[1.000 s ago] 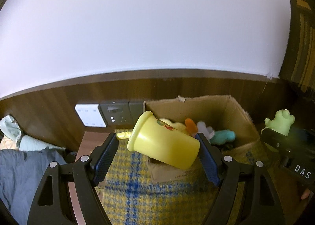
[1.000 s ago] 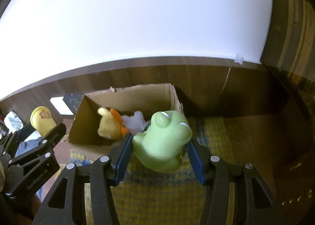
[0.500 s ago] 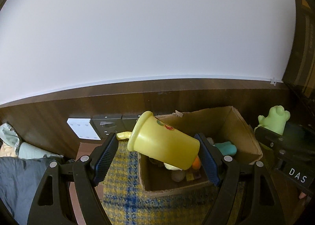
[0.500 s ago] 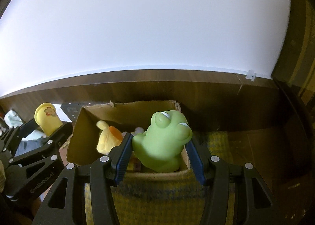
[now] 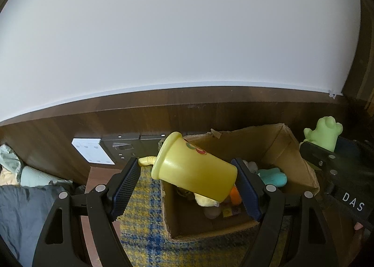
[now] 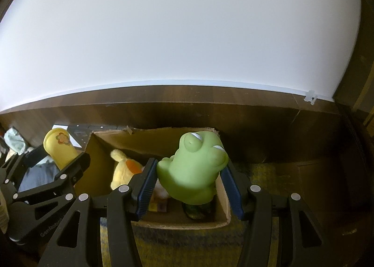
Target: Organize objects
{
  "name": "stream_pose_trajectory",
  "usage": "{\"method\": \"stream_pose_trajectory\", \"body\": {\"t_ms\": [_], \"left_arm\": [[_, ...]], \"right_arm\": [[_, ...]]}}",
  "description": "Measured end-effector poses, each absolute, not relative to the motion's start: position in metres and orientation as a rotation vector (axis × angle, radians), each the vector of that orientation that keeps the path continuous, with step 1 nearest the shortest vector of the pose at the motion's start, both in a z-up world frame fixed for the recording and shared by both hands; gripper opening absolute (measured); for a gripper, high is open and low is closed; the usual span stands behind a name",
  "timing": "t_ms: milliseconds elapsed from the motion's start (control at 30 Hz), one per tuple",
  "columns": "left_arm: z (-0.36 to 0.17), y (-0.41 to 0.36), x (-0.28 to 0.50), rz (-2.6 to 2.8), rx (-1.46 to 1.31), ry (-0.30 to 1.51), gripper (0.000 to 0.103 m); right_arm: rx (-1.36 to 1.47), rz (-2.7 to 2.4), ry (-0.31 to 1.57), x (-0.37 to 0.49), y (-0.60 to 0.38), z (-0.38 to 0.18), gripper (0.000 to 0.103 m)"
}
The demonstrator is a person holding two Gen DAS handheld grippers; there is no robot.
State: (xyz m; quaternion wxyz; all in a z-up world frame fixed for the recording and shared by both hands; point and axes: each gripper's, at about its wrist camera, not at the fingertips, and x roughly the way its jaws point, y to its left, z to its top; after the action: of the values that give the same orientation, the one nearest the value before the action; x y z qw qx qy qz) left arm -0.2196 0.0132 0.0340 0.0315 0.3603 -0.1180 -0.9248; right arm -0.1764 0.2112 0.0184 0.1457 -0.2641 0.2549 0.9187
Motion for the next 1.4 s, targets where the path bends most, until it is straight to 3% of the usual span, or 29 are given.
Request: {"method": "stream_pose_trajectory", "body": {"t_ms": [67,133,200,267,367,1400], "left_arm": [[0.034,0.013,-0.222,-2.846,1.123,-0.359,0.079],[0.034,0.013,-0.222,-2.841,1.129,-0.365,0.080],[0.033,0.013,-0.222,-2.835,1.131,-0.363,0.090],[0.035,0.010,-0.222,-2.828,1.124,-0.345,0.096],[0.036,0.007,-0.222,-2.814,1.126,-0.322,0.102],[0.046,0.009,-0.156,-2.761,1.116,-0.341,0.102]], "right_arm": [[-0.757,2.648,0.735,-0.176,0.212,0.020,0.055],[-0.756,2.650,0.737,-0.177,0.212,0.021,0.064],[-0.746,2.647,0.736,-0.175,0.213,0.022,0.079],[-0.734,2.646,0.738,-0.173,0.213,0.024,0.083],[-0.738,2.642,0.749,-0.176,0.213,0.025,0.083],[-0.766,2.616,0.726,-0.115,0.181,0.029,0.094]]}}
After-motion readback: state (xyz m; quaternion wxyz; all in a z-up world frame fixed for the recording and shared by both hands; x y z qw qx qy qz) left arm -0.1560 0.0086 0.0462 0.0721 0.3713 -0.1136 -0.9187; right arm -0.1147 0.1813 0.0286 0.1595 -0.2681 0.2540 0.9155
